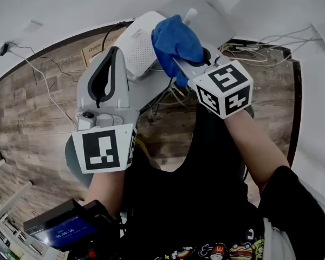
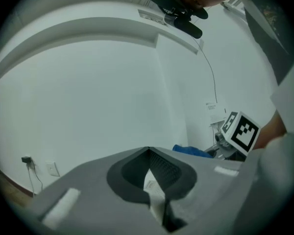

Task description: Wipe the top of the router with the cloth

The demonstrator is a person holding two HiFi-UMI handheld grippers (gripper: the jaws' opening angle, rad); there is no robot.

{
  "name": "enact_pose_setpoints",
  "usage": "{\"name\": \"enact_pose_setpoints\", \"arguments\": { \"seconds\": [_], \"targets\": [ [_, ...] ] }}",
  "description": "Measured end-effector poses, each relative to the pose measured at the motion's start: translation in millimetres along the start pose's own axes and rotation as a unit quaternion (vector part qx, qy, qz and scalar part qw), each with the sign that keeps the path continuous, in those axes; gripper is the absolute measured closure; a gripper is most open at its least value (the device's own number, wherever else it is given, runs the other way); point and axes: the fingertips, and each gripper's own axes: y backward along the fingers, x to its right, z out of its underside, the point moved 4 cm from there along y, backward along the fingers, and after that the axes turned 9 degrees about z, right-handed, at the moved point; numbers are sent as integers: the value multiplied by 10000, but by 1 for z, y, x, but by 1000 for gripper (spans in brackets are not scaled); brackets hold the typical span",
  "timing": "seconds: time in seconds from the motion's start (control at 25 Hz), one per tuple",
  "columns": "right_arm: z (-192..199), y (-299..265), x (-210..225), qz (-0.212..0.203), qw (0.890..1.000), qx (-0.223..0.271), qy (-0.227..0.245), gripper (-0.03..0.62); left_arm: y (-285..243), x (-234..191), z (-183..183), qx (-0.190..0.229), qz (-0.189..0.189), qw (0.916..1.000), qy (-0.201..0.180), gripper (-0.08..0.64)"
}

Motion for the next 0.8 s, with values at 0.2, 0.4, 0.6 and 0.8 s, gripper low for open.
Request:
{"name": "enact_pose_setpoints", "arguments": {
  "seconds": [0.2,0.4,0.6,0.8],
  "targets": [
    [2,2,22,70,9996,-65,-258,477,0,24,-5,101,259,9996,68,560],
    [-3,6,40,275,9994,29,-184,477,-9,59,16,-316,863,9958,-57,560],
    [-17,10,46,499,9984,278,22,477,-38,88,36,-717,1265,9888,336,560],
    [-33,31,50,604,9961,630,99,477,-65,108,50,-519,1395,9879,436,560]
  ]
}}
